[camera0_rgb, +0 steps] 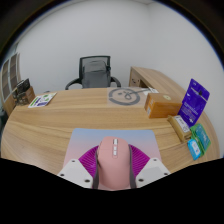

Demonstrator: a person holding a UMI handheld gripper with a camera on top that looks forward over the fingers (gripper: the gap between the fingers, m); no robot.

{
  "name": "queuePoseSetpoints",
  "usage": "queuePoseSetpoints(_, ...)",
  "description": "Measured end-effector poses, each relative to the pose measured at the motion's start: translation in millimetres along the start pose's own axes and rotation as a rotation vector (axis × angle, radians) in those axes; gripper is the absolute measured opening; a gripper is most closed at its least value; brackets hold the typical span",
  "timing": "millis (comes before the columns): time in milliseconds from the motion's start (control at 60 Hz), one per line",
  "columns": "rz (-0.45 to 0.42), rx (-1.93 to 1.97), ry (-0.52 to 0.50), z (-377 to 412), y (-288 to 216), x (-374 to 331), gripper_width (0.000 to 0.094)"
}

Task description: Arrange mouse

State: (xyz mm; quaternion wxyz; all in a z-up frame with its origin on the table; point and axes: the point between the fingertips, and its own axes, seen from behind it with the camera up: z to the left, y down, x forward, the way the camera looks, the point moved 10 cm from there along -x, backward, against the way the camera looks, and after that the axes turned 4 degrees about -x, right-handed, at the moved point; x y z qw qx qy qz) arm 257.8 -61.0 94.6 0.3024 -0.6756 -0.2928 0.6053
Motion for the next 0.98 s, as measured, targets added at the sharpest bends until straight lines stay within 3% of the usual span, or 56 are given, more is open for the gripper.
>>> queuePoseSetpoints(67,0.044,0.001,-0.011,-1.4,19.0,10.7,0.0434)
queuePoseSetpoints(100,-0.001,0.003,-0.015,-2.2,17.5,11.9,0.0438)
queuePoseSetpoints(150,-0.002,-0.010,-0.024,-3.4,20.8,12.2,0.0447)
queuePoseSetpoints(300,0.006,-0.012,-0.023,-3.4,20.8,13.5,0.0571)
queuePoseSetpoints(333,0.018,0.003,-0.018,-4.4,20.1,11.9,0.0639)
queuePoseSetpoints(383,0.031,0.032,-0.027,-4.7,18.1,5.3,0.0848)
queuePoseSetpoints(667,-0.040,0.105,0.016,17.2,26.7,-119.0,0.0832)
queuePoseSetpoints(850,-0.065,0.173,0.025,65.1,67.7,-234.2,0.0830)
queuePoseSetpoints(883,-0.068,0.187,0.021,72.2,75.6,-251.7,0.0874)
queuePoseSetpoints(900,-0.069,0.193,0.019,75.4,79.2,-259.9,0.0831)
queuePoseSetpoints(983,-0.080,0.204,-0.006,85.8,92.2,-295.6,0.0832)
